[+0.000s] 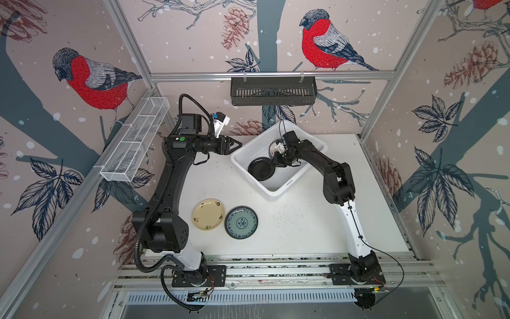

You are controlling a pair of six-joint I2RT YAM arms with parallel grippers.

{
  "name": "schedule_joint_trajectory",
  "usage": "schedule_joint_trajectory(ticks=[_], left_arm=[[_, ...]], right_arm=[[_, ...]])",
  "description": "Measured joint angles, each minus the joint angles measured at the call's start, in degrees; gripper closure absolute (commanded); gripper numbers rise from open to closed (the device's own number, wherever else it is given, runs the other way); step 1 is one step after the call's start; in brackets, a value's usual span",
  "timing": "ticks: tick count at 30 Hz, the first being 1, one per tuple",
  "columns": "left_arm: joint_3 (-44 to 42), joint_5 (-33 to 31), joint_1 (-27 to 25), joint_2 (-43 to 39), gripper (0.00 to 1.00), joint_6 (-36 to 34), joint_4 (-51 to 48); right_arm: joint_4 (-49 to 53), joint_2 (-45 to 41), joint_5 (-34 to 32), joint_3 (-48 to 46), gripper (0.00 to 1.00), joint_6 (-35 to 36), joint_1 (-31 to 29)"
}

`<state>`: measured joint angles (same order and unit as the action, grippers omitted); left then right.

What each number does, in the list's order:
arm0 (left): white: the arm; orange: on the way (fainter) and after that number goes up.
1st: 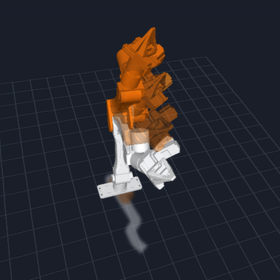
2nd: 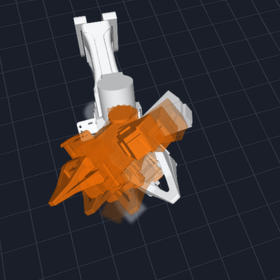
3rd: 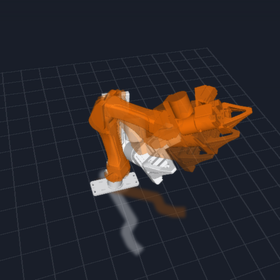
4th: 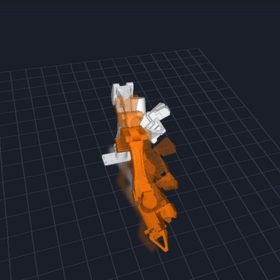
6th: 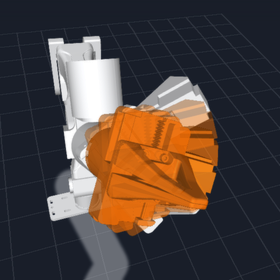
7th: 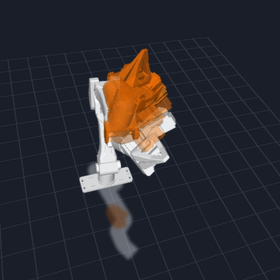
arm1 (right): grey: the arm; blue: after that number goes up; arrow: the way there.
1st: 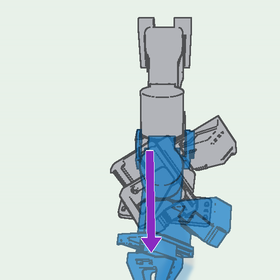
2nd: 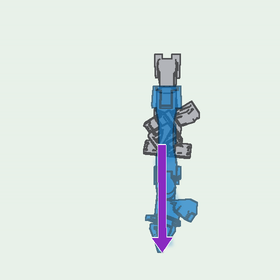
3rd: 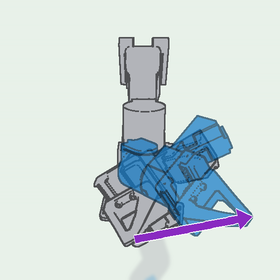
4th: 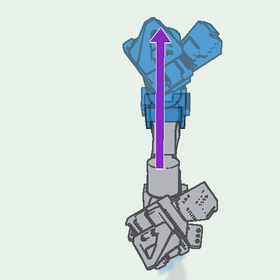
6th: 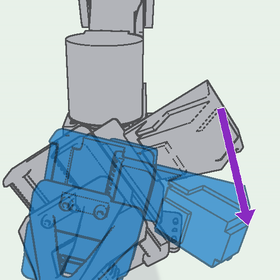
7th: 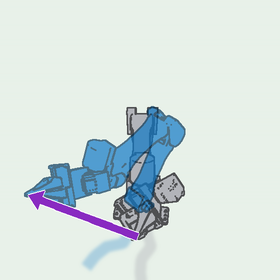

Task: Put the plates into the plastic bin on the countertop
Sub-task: 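Set the black plate flat on the bin floor beside the stack with the right gripper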

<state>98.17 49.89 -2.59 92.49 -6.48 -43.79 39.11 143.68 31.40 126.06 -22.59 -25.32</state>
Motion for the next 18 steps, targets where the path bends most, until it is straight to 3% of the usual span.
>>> schedule_joint_trajectory(ticks=[18], left_arm=[[0.07,0.39,-0.07,0.37,0.41,-0.83,-0.07]], right_arm=[[2.47,0.04,-1.88,1.07,0.72,0.28,0.39]])
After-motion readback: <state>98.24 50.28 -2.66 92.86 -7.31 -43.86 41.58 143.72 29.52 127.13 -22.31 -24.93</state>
